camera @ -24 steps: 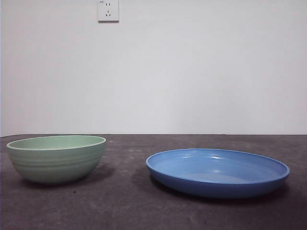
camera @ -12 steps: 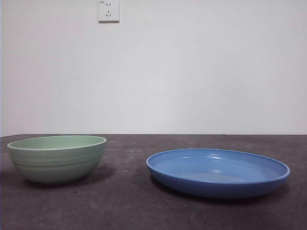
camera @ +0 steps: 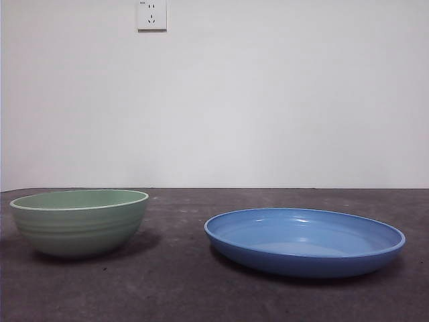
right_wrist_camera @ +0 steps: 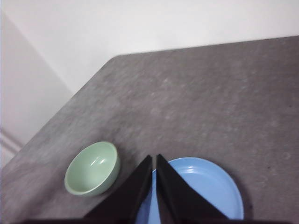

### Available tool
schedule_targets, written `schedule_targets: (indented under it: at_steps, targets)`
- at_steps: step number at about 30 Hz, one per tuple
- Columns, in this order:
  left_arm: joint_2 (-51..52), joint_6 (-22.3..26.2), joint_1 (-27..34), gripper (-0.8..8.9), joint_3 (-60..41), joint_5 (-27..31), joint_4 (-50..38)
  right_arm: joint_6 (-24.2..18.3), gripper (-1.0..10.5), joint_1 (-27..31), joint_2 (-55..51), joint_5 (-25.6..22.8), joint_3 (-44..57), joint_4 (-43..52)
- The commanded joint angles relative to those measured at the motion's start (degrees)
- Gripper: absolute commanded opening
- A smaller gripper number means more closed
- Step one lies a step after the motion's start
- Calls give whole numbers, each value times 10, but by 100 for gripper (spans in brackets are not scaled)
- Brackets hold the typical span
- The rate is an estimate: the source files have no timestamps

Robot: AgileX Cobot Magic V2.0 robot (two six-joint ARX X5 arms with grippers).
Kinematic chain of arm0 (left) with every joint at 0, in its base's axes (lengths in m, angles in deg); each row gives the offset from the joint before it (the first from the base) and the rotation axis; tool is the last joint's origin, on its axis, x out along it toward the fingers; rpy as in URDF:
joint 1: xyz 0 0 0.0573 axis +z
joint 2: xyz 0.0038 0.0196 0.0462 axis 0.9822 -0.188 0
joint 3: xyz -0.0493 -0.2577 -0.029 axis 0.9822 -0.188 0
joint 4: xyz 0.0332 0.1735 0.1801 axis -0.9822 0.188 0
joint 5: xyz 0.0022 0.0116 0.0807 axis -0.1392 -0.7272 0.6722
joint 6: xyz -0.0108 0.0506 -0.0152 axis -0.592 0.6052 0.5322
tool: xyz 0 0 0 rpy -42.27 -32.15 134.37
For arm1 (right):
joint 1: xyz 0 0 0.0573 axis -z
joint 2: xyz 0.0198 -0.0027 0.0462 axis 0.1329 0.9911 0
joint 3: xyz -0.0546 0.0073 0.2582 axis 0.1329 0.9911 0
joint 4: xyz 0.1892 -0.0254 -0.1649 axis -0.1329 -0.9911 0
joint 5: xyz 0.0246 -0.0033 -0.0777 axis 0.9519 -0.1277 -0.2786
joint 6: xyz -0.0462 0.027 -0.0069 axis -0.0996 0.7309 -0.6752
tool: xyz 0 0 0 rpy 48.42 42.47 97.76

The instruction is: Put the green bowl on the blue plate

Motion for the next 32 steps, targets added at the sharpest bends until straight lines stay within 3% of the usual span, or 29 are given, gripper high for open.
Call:
schedule_targets:
  at_steps: [1, 5, 13, 16, 21, 23, 27, 32]
  targets:
    - [-15, 15, -7, 19, 25, -22, 2, -37, 10, -5, 27, 27, -37, -25]
    - [-17, 15, -10, 19, 26, -23, 1, -57, 11, -6, 51, 52, -56, -48]
    - [-17, 13, -10, 50, 26, -23, 18, -65, 13, -6, 54, 52, -56, -48]
    - [-17, 13, -10, 200, 26, -23, 18, -78, 121, -6, 54, 52, -56, -48]
    - [-17, 13, -10, 528, 26, -22, 18, -78, 450, -6, 54, 48, -56, -48]
    - [-18, 13, -10, 572, 26, -22, 18, -78, 507, -6, 54, 46, -56, -48]
    - [-27, 13, -10, 572, 26, -8, 26, -78, 520, -6, 54, 46, -56, -48]
    - [-68, 14, -9, 572, 26, 79, 79, -78, 520, -6, 54, 46, -56, -47]
